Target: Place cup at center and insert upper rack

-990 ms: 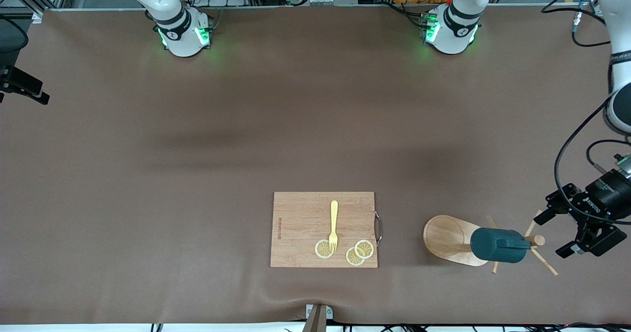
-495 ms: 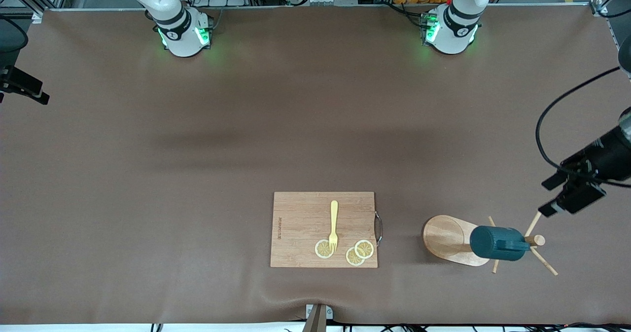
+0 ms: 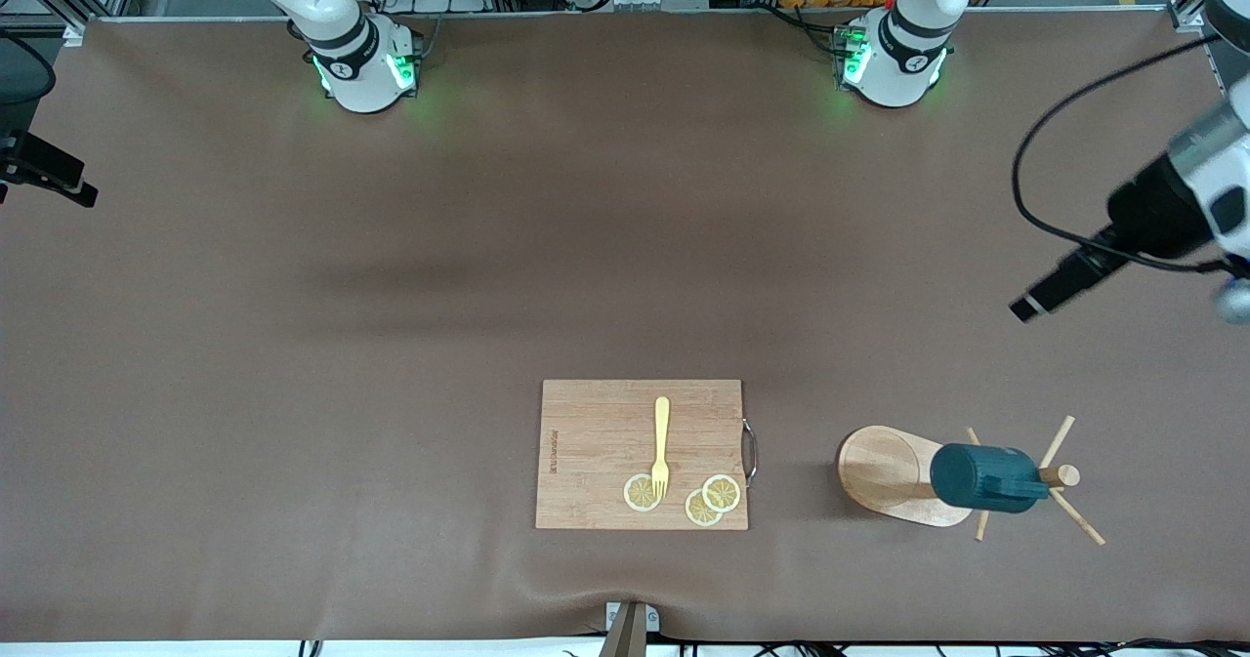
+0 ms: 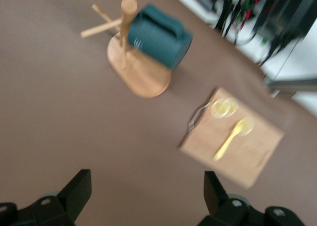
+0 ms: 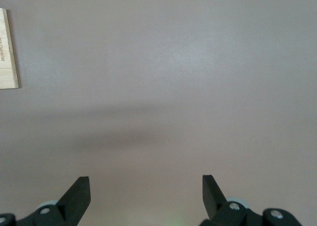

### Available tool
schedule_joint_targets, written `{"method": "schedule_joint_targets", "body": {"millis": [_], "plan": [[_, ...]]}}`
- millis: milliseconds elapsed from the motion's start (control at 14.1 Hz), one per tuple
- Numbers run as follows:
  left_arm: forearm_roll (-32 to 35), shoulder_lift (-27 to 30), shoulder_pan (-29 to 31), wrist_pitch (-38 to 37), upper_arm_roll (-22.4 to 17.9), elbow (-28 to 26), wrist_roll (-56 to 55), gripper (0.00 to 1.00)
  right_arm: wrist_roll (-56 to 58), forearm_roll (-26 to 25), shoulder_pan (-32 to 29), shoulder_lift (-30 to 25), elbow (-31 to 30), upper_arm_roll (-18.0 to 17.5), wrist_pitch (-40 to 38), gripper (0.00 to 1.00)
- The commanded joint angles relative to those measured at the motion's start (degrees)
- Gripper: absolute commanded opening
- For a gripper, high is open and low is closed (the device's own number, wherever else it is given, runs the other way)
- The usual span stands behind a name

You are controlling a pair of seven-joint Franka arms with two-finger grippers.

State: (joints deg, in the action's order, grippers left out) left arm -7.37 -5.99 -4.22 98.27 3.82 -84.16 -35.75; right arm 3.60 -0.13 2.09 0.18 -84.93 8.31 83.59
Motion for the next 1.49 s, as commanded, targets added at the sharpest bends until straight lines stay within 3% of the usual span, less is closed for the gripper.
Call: {"method": "schedule_joint_targets", "body": {"millis": [0,283,707,1415], "plan": [[3.2,4.0,-0.2,-4.8,-0.3,-3.3,8.3,1.0,-0.2,0.5,-1.1,0.3,0.8,-0.7,-0.7,1.0],[7.7,5.5,-1.6,-9.4,0.0,-4.3,13.3,1.0,-0.2,0.5,-1.2,0.3,0.8,-0.7,-0.7,1.0],[8.5,9.8,-2.3,-11.3,1.2,-7.9,19.4,1.0,-0.2,0.5,-1.2,0.3,0.8,-0.7,-0.6,1.0],[9.8,10.1,-5.5,-12.7,-1.2,-5.7,25.8,1.0,-0.2,0.5,-1.2,0.3,0.8,-0.7,-0.7,1.0]]}}
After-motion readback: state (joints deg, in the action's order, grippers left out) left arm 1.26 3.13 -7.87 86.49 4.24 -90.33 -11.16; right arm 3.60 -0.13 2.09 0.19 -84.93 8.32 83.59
